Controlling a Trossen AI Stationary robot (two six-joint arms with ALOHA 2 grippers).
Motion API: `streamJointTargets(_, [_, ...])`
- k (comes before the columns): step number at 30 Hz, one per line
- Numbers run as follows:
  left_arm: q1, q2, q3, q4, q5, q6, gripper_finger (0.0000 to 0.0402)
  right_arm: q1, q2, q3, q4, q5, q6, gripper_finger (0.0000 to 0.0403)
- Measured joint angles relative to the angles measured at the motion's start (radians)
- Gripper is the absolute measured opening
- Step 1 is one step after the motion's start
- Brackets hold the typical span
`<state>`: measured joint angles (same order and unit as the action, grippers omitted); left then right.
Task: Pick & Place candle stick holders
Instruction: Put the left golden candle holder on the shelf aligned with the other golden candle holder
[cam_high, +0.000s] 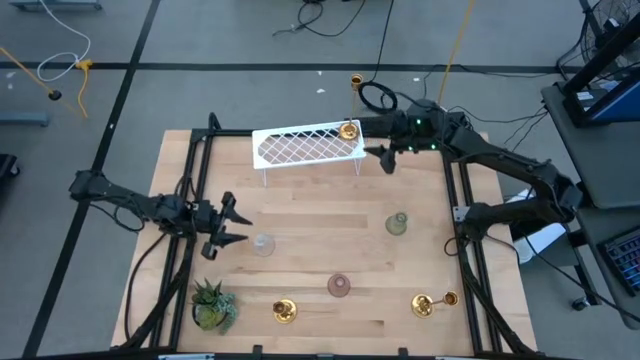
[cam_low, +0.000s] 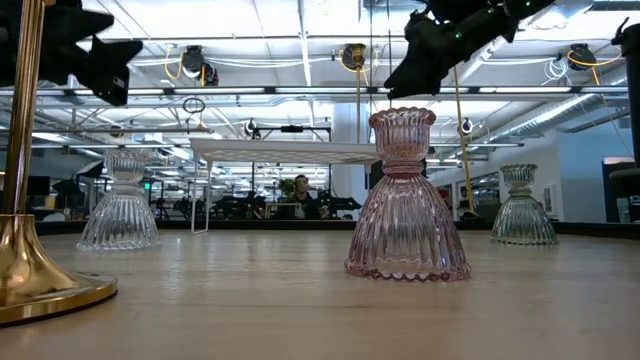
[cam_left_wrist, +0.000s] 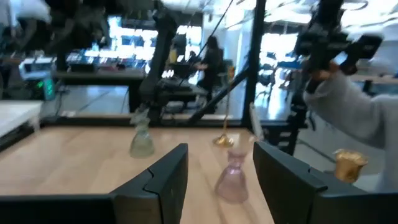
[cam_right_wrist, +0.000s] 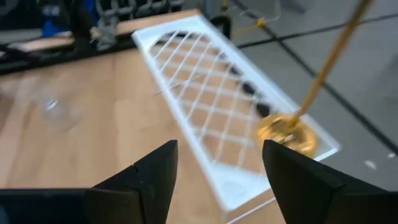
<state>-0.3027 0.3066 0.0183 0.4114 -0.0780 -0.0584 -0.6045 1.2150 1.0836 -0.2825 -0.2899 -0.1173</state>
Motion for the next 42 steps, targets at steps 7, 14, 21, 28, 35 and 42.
streamJointTargets(7, [-0.068,0.233,0.028,0.136,-0.001,-0.005,0.0188,0.115,-0.025,0.0,-0.089,0.0,0.012,0.0234])
streamJointTargets(14, [-0.128,0.5,0.17,0.141,0.04,0.038,0.0188,0.241,-0.026,0.0,-0.097,-0.001,0.05,0.0232])
streamJointTargets(21, [-0.177,0.679,0.248,0.139,0.094,0.068,0.0188,0.368,-0.026,-0.005,-0.089,0.0,0.049,0.0231])
streamJointTargets(28, [-0.198,0.796,0.301,0.139,0.102,-0.003,0.0189,0.506,-0.026,-0.143,0.151,0.0,0.125,0.0235])
streamJointTargets(35, [-0.241,0.925,0.338,0.145,0.121,-0.053,0.0189,0.63,-0.026,-0.36,0.563,0.002,0.161,0.0234])
streamJointTargets(42, [-0.259,1.061,0.341,0.307,0.185,-0.054,0.0189,0.695,-0.026,-0.544,0.944,0.003,0.192,0.0233])
